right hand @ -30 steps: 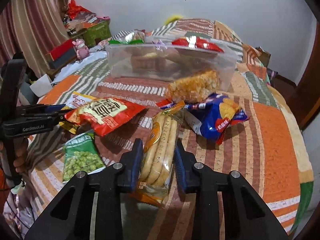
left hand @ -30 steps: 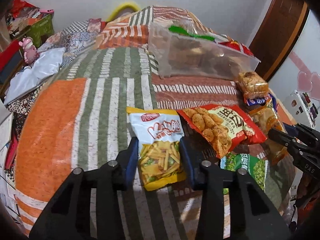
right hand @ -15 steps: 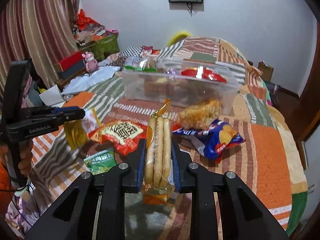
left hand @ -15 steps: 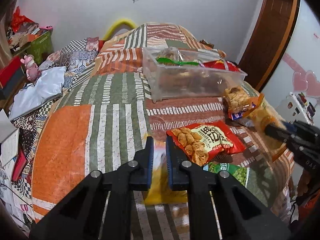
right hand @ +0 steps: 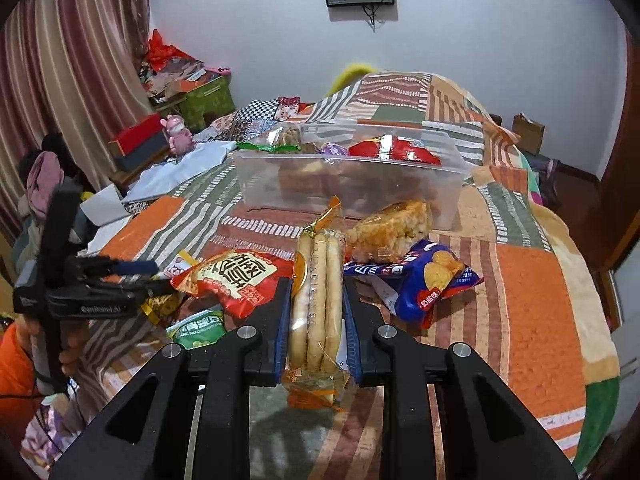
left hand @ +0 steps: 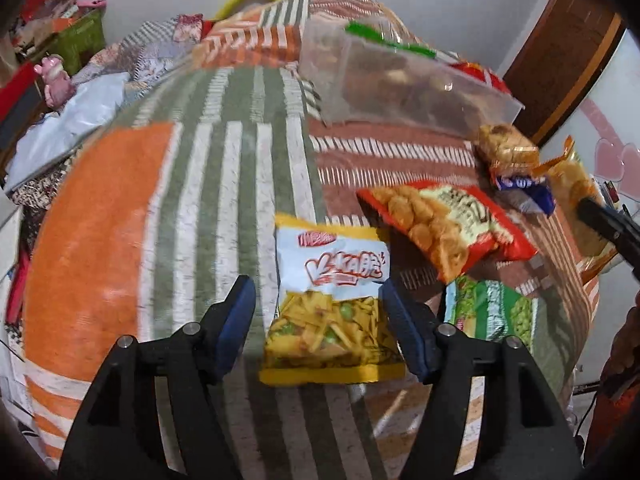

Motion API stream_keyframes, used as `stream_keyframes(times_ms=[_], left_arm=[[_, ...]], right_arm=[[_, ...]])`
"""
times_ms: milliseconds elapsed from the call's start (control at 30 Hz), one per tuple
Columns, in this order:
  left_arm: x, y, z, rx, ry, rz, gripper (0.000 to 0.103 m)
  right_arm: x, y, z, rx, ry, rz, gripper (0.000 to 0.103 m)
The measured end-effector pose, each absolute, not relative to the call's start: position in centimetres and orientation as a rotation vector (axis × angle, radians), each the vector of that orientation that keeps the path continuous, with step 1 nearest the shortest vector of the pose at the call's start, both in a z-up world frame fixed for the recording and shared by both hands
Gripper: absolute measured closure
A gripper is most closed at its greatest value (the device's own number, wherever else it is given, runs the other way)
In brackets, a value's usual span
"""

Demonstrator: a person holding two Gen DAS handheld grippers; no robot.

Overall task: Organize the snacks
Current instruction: 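Grasp the yellow-white stick snack bag with the left gripper while the right grasps the breadsticks, then carry both snacks over the clear box and open both grippers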

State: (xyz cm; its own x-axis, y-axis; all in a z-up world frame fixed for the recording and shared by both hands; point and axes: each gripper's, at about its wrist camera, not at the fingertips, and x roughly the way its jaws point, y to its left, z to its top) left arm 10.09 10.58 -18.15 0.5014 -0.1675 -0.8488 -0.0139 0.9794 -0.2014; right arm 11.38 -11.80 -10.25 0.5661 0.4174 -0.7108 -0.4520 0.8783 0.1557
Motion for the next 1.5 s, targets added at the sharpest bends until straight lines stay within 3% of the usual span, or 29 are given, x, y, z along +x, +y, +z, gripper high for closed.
stream_keyframes(times_ms=[133, 200, 367, 867, 1200, 1500], left_arm=[[10.1, 9.1, -18.7, -0.119, 1.016, -0.107, 0.037], [10.0, 8.7, -18.7, -0.098, 1.007, -0.106, 0.047], [9.7, 8.8, -18.3, -0.079, 0.994, -0.076, 0.051], [9.7, 9.4, -10.3, -0.082, 0.791, -0.062, 0.052], [15.4, 7.0, -6.1, -0.079, 0.71, -0.132, 0.052], [23.3, 6.4, -6.0, -0.13, 0.714, -0.168, 0.052]], right_arm=[[11.4, -12.1, -10.2, -0.04, 0.822, 0.509, 0.082], [11.5, -12.3, -10.2, -0.037, 0.821, 0.51, 0.082], [11.4, -12.5, -10.0, -0.034, 0.815, 0.511, 0.082], [13.8, -12.9, -7.9, -0.019, 0.745, 0.5, 0.082], [18.4, -12.1, -5.6, -0.006, 0.677, 0.5, 0.082], [23.8, -10.7, -5.6, 0.002, 0.684, 0.521, 0.082]])
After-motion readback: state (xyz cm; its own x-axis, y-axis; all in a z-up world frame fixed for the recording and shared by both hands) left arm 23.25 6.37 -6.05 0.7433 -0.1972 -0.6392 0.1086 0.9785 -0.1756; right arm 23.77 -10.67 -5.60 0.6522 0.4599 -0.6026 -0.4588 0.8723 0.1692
